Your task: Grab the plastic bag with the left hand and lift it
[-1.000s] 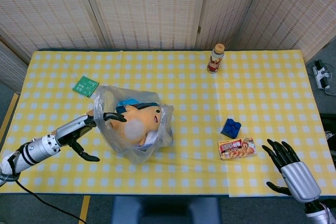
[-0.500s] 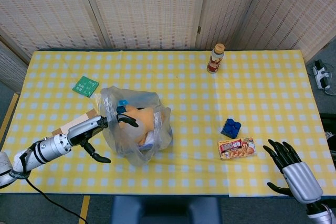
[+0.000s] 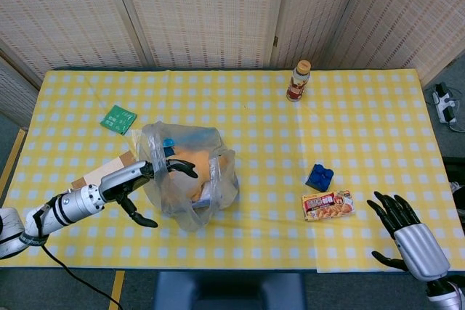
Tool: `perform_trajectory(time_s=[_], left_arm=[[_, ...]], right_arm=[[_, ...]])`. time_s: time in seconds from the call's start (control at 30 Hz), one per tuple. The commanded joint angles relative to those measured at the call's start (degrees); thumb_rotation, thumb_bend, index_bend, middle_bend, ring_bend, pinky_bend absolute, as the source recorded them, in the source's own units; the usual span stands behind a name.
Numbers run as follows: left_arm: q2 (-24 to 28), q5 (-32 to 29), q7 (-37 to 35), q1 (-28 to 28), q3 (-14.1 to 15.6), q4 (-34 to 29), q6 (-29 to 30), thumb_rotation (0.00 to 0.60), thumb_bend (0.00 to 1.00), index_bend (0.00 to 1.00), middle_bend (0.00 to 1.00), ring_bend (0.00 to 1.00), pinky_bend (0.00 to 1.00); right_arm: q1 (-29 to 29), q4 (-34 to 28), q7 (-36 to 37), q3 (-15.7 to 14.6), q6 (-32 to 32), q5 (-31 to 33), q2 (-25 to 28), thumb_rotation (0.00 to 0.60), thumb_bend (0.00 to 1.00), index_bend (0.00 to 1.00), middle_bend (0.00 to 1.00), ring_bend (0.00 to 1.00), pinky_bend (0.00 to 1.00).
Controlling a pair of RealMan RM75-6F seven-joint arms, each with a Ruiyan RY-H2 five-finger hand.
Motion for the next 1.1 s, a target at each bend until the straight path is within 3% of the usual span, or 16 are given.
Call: perform_trajectory(time_s=[0.03, 1.1], left_arm=[[-0.2, 0.3, 0.7, -0.4, 0.3, -0.3, -0.5, 0.600, 0.09, 0.17, 0.22, 0.09, 0.11], [0.1, 2.1, 2.8, -3.9, 2.6, -3.6, -3.0, 0.600, 0.09, 0.17, 0.22, 0.12, 0.13]], right_arm=[[0.0, 0.1, 0.0, 0.0, 0.1, 0.0, 0.0, 0.600, 0.00, 0.00, 0.00, 0.00, 0.00], [-0.3, 0.2, 0.7, 0.1, 0.6, -0.1, 0.3, 0.600, 0.00, 0.00, 0.00, 0.00, 0.00]])
